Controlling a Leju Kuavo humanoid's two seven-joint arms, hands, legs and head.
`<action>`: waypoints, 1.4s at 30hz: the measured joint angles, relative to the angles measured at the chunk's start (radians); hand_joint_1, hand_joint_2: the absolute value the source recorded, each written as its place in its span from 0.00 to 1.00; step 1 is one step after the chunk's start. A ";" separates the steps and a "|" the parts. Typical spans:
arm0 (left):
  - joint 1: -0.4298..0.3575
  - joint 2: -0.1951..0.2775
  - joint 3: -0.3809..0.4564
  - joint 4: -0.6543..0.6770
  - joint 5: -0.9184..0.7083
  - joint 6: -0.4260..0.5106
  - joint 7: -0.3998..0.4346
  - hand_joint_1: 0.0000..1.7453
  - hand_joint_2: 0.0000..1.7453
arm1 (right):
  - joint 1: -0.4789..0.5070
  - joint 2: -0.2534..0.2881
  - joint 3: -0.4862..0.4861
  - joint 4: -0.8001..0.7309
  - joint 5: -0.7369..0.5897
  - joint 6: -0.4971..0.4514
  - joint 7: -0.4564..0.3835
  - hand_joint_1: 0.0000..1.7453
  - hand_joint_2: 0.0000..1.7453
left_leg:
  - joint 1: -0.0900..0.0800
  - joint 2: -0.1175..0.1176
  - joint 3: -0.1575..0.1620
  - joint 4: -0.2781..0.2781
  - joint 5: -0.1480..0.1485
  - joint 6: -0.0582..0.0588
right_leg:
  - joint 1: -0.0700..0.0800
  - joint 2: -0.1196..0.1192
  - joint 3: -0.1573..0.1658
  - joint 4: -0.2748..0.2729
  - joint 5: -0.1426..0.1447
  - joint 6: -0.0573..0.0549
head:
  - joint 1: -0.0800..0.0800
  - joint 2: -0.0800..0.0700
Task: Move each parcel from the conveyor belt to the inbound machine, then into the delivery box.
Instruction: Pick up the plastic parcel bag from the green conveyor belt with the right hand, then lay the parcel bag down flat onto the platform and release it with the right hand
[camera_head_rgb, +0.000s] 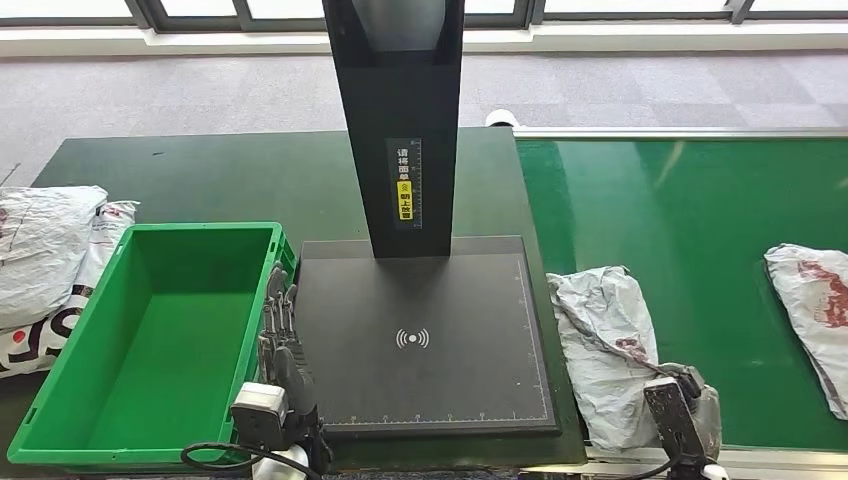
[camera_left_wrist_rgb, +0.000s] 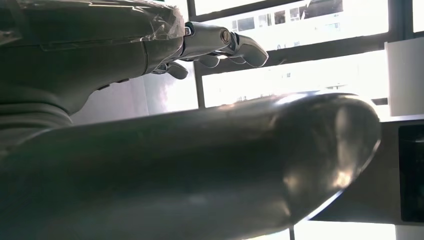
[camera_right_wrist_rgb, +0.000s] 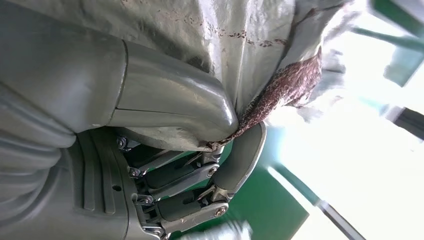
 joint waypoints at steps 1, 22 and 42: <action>0.001 0.000 0.002 -0.001 0.002 0.003 0.000 0.00 0.00 | 0.017 0.019 0.000 -0.060 -0.016 -0.010 -0.020 1.00 1.00 | 0.000 0.000 0.000 0.000 0.000 0.000 | 0.000 0.000 0.000 0.000 0.000 0.000 | 0.000 0.000; 0.017 -0.002 0.012 -0.039 0.004 0.012 0.000 0.00 0.00 | 0.206 0.131 0.274 -0.581 -0.066 -0.235 -0.104 1.00 1.00 | 0.000 -0.002 -0.001 0.000 0.000 0.000 | 0.000 -0.002 0.000 0.000 -0.001 -0.001 | 0.000 0.000; 0.014 -0.007 0.014 -0.031 0.011 0.082 0.000 0.00 0.00 | 0.032 0.119 0.526 -0.237 -0.127 -0.126 0.009 1.00 1.00 | 0.000 -0.002 -0.001 0.000 0.003 -0.002 | 0.001 -0.001 0.000 0.000 0.001 -0.001 | 0.000 0.000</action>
